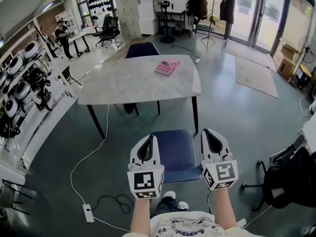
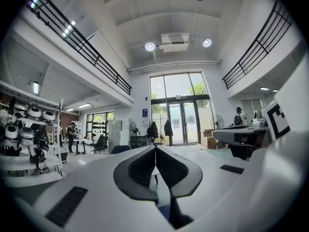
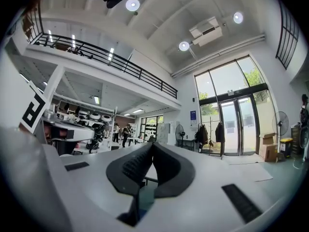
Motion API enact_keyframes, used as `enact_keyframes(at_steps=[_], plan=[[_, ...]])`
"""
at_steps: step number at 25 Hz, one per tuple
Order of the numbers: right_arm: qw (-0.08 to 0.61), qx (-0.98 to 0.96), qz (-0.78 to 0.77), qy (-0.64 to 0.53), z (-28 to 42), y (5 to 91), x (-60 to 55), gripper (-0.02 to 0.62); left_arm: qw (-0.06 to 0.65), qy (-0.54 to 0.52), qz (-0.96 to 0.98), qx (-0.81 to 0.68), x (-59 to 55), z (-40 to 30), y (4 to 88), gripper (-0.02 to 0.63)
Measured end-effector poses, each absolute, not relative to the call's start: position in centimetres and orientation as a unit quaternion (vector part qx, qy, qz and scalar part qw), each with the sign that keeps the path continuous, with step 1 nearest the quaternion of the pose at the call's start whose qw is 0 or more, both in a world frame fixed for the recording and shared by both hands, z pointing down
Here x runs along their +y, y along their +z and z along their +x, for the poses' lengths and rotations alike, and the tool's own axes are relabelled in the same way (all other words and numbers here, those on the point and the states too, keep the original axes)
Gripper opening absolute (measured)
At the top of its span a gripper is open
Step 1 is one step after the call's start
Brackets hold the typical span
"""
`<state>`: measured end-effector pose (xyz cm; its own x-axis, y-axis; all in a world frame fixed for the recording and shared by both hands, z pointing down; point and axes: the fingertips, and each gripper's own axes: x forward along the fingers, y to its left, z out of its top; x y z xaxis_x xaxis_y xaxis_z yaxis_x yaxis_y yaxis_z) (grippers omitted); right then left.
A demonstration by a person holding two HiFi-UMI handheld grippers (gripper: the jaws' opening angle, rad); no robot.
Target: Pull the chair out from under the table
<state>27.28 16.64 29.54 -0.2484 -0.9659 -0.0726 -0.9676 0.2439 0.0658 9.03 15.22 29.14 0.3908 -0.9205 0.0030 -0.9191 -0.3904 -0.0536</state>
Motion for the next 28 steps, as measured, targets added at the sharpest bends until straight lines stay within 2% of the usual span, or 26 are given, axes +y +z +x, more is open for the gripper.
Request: enact_keyframes(at_steps=[21, 28], plan=[[0.011, 0.785, -0.618, 0.036, 27.3, 30.0, 15.8, 0.005, 0.039, -0.025, -0.822, 0.568, 14.5, 8.0, 29.4, 0.020], [0.007, 0.786, -0.617, 0.037, 27.4, 30.4, 15.5, 0.005, 0.025, -0.025, -0.822, 0.568, 14.1, 8.2, 29.9, 0.020]])
